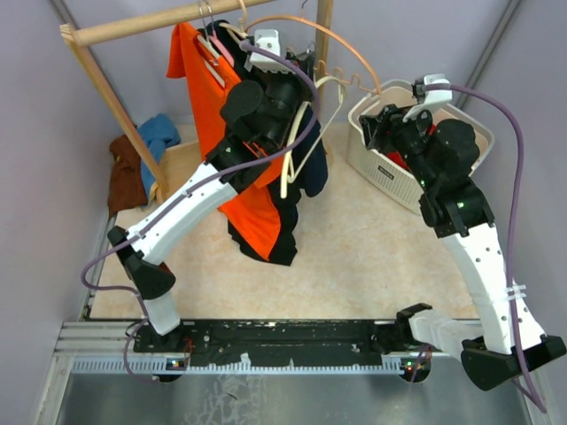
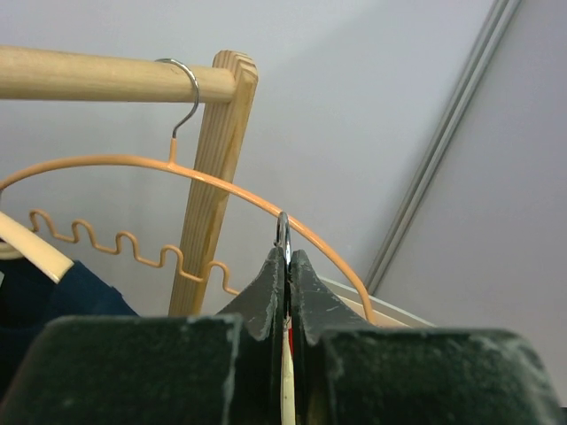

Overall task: Remove the t-shirt from the hanger
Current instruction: Place the hanger on the clothesline.

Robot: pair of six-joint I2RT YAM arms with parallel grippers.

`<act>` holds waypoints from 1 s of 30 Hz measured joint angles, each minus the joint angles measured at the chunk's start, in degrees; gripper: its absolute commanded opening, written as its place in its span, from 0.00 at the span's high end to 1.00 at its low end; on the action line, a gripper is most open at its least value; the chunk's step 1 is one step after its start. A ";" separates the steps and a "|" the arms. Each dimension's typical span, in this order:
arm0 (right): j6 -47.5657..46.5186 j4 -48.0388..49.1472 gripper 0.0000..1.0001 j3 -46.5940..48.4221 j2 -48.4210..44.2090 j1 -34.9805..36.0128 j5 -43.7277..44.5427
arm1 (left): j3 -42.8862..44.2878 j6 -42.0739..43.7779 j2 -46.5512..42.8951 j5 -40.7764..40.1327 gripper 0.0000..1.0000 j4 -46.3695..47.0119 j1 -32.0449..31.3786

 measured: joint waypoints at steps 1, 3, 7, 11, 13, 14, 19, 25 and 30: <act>0.00 0.09 0.46 -0.26 -0.04 0.00 -0.02 | -0.61 0.63 -0.07 -1.05 1.00 0.90 -0.68; 0.00 0.00 0.46 -1.07 -0.15 0.00 -0.17 | -2.73 2.64 -0.46 -4.17 1.00 3.41 -2.71; -0.02 -0.42 0.45 -2.62 -0.44 0.00 -0.24 | -6.14 7.02 -0.59 -10.12 1.00 7.50 -6.23; 0.00 -0.57 0.45 -3.85 -1.70 0.00 -0.39 | -8.83 10.82 -0.59 -16.26 1.00 11.06 -8.87; 0.00 -0.48 0.45 -4.31 -2.71 0.00 -0.52 | -9.42 12.22 -0.59 -18.60 1.00 12.37 -9.73; 0.02 -0.81 0.45 -4.33 -3.32 0.00 -0.63 | -9.66 13.25 -0.59 -20.04 1.00 13.42 -10.23; 0.04 -0.87 0.45 -5.03 -6.56 0.00 -1.33 | -9.57 17.59 -0.59 -25.66 1.00 18.25 -11.37; 0.24 -2.12 0.46 -5.09 -10.47 0.00 -4.02 | -5.53 23.87 1.99 -31.23 1.00 21.38 -11.65; 0.81 -2.12 0.47 -5.29 -12.59 0.00 -8.37 | 0.15 29.07 6.86 -32.98 1.00 22.62 -11.93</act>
